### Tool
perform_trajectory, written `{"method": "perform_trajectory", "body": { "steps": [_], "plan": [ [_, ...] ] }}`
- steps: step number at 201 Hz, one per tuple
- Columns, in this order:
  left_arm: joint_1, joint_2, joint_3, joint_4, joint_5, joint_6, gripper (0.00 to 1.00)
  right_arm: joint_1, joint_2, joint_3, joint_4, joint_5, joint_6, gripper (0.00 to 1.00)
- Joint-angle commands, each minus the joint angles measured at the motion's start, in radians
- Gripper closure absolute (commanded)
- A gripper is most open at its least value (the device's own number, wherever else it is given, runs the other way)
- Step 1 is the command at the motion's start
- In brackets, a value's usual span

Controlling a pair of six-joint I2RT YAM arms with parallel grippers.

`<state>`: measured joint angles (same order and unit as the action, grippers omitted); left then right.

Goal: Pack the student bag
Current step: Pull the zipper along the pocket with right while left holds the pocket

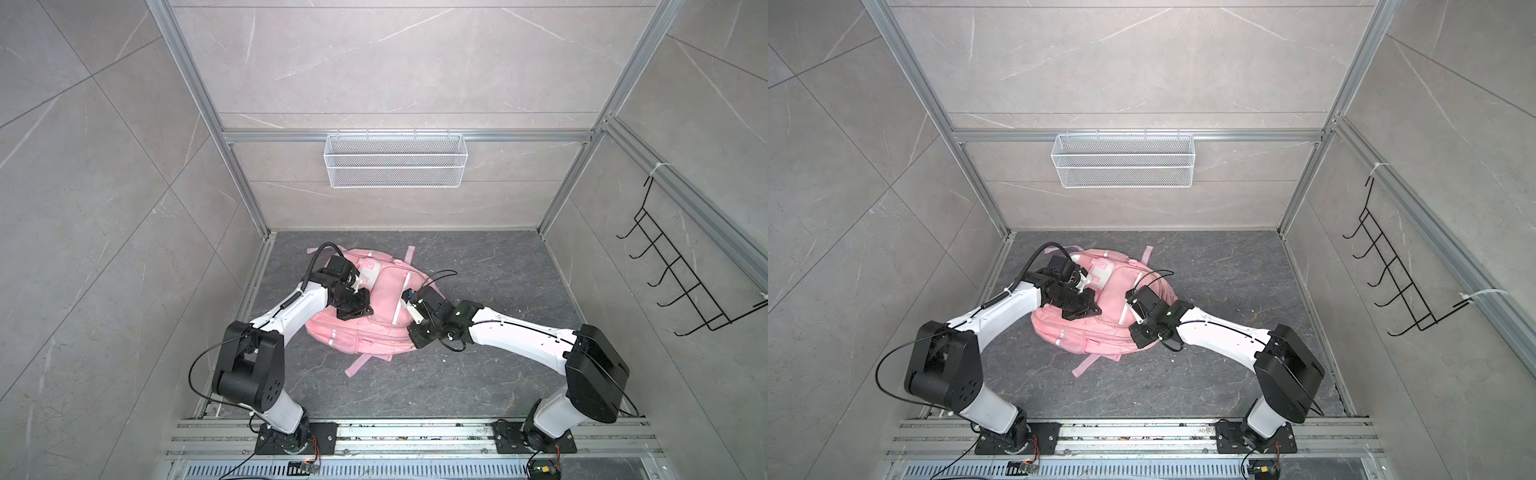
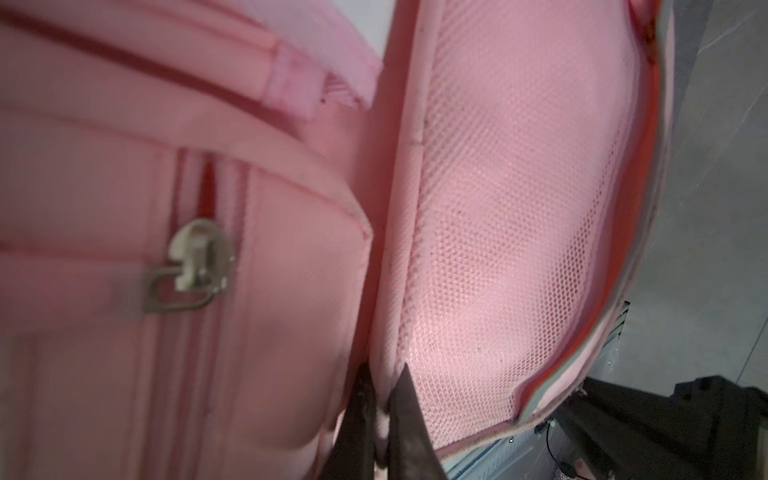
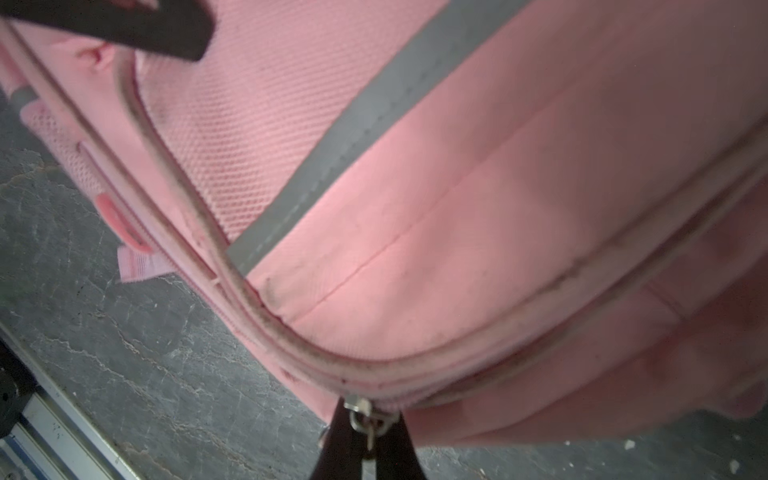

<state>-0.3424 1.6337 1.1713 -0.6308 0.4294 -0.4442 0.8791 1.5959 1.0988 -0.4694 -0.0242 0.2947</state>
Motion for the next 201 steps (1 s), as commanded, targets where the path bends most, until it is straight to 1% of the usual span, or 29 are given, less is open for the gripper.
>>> {"method": "perform_trajectory", "body": {
  "steps": [1,28,34,43,58,65,72,80,99,123,137,144,152,165,190,201],
  "plan": [
    [0.027,0.066,0.114,0.167,-0.139,-0.009,1.00,0.070,-0.072,-0.035,-0.034,-0.081,0.060,1.00],
    [0.025,0.124,0.189,0.140,-0.139,-0.010,1.00,0.107,-0.053,-0.030,-0.016,-0.079,0.080,1.00],
    [0.025,0.124,0.196,0.130,-0.142,-0.013,0.92,0.106,-0.049,-0.026,-0.017,-0.075,0.077,1.00],
    [0.023,0.114,0.193,0.110,-0.156,-0.018,0.77,0.106,-0.046,-0.019,-0.013,-0.072,0.070,1.00],
    [0.019,0.063,0.161,0.074,-0.183,-0.043,0.60,0.106,-0.037,-0.001,-0.008,-0.071,0.062,1.00],
    [0.017,0.028,0.133,0.058,-0.192,-0.062,0.50,0.107,-0.030,0.010,-0.007,-0.072,0.060,1.00],
    [0.015,-0.009,0.103,0.037,-0.196,-0.086,0.44,0.107,-0.023,0.018,-0.003,-0.075,0.061,1.00],
    [0.010,-0.055,0.061,0.022,-0.190,-0.115,0.40,0.106,-0.014,0.025,0.005,-0.082,0.062,1.00],
    [-0.020,-0.172,-0.051,0.023,-0.157,-0.187,0.40,0.106,0.000,0.029,0.030,-0.096,0.067,1.00],
    [-0.060,-0.253,-0.157,0.063,-0.082,-0.297,0.48,0.106,0.009,0.032,0.041,-0.110,0.060,1.00],
    [-0.073,-0.276,-0.209,0.145,-0.044,-0.370,0.51,0.106,0.007,0.030,0.049,-0.123,0.055,1.00],
    [-0.078,-0.279,-0.230,0.190,-0.028,-0.405,0.51,0.106,0.009,0.029,0.052,-0.129,0.053,1.00],
    [-0.085,-0.271,-0.241,0.233,-0.017,-0.429,0.47,0.106,0.011,0.029,0.054,-0.135,0.050,1.00],
    [-0.106,-0.242,-0.225,0.252,-0.016,-0.431,0.44,0.106,0.013,0.031,0.056,-0.144,0.045,1.00],
    [-0.137,-0.195,-0.204,0.263,-0.007,-0.437,0.44,0.106,0.025,0.046,0.055,-0.154,0.036,1.00],
    [-0.144,-0.190,-0.211,0.277,-0.005,-0.446,0.48,0.106,0.030,0.052,0.057,-0.155,0.032,1.00]
  ]
}}
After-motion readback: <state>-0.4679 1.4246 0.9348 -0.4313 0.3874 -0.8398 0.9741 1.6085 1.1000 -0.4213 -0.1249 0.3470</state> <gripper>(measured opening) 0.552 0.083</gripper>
